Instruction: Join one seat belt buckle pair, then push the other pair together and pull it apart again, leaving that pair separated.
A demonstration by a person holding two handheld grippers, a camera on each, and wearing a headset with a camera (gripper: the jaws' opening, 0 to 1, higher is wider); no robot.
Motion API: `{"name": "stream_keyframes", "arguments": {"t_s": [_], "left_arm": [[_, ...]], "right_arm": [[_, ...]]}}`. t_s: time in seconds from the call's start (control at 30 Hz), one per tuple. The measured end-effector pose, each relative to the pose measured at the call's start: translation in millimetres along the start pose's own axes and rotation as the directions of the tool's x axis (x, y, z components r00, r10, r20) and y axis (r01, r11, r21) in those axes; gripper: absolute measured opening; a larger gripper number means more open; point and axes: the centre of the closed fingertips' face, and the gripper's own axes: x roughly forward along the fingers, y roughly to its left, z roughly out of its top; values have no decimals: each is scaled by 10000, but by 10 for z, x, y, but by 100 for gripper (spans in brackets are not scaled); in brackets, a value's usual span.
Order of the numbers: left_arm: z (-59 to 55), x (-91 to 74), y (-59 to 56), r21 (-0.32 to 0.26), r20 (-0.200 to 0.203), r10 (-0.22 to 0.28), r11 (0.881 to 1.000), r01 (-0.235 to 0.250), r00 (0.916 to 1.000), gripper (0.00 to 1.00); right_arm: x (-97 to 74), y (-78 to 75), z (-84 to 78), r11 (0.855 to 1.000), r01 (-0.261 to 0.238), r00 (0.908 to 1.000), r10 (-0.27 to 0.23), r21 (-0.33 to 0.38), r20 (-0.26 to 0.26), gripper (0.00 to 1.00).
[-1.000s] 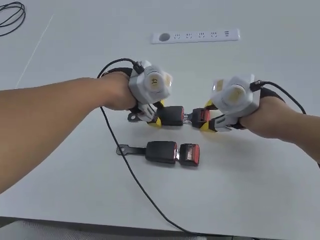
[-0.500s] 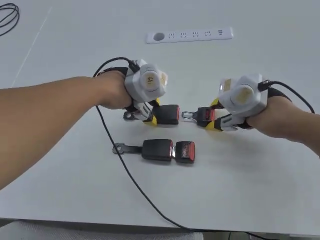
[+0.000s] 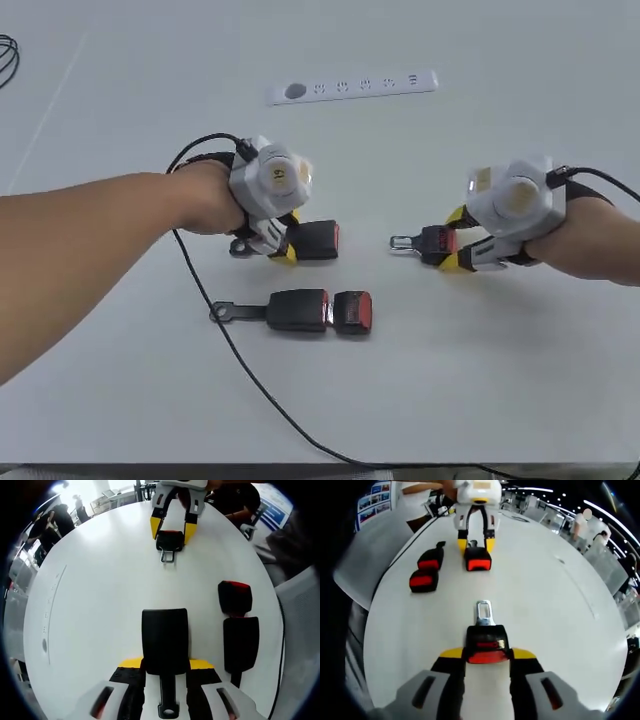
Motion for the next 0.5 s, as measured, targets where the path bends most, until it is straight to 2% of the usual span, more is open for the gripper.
{"name": "stream_keyframes", "arguments": {"t_s": [0.3,0.5], "left_arm": [[10,9,-2,-2,-88,73,10000,-73,9999,32],[-4,10,9,-6,-148,224,9997,-224,9996,32]], "right_arm": [[-200,-27,-317,9998,109,9992,-102,178,-382,34],[-261,-23,-415,9995,109,9986,-95,282,-525,35]]}}
